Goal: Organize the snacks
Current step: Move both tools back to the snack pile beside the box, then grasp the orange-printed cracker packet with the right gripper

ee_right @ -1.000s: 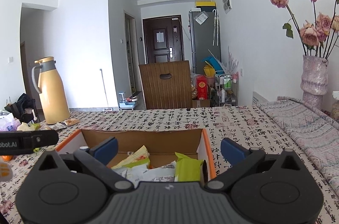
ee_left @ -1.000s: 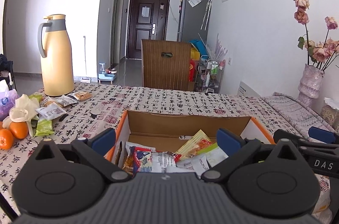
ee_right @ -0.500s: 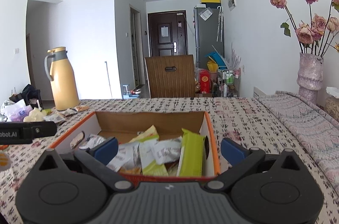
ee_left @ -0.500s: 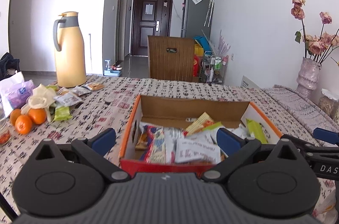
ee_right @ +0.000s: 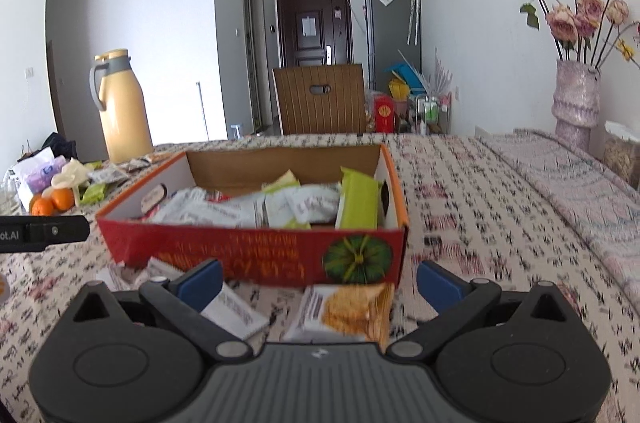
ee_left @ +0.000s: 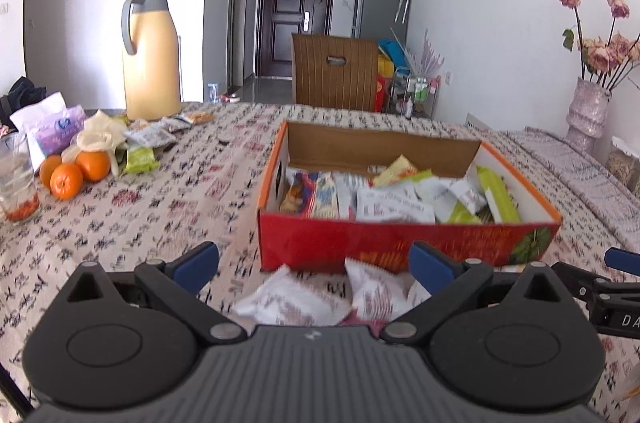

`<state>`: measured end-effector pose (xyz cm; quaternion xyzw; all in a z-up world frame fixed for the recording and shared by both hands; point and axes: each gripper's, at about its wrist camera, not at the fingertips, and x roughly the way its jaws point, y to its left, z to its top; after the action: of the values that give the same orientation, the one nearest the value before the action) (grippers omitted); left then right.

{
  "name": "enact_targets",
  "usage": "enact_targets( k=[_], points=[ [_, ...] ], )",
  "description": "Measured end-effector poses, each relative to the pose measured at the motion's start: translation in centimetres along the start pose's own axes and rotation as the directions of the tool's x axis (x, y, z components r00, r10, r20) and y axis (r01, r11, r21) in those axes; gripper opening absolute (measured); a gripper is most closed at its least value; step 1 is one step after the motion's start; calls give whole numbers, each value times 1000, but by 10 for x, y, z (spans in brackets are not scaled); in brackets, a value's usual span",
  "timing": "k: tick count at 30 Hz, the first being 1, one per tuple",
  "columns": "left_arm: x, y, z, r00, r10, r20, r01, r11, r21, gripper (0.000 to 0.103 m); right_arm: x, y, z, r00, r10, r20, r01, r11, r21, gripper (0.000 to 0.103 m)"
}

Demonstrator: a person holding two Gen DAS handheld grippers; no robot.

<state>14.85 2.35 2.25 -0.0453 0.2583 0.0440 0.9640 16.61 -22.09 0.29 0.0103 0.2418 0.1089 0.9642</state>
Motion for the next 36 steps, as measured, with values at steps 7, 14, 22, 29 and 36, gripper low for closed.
enact_targets(
  k=[7,14,22,29,36],
  points=[
    [3,6,-19,998,-8,-55,8,1000,-3,103,4,-2,-21,997,-15,-70,14,1000,-5,103],
    [7,8,-21,998,-9,-70,9,1000,-5,103,14,-5,-20,994,-29,-104,29,1000,-6,103],
    [9,12,-21,997,-2,-76,0,1000,-17,103,62,-5,-11,967,-100,-233,89,995,-53,103],
    [9,16,-20,997,5,-75,-6,1000,-23,103,96,-7,-8,950,-119,-290,114,993,-34,103],
    [11,17,-20,997,8,-82,-10,1000,-25,103,101,-11,-12,955,-119,-270,122,992,-5,103]
  ],
)
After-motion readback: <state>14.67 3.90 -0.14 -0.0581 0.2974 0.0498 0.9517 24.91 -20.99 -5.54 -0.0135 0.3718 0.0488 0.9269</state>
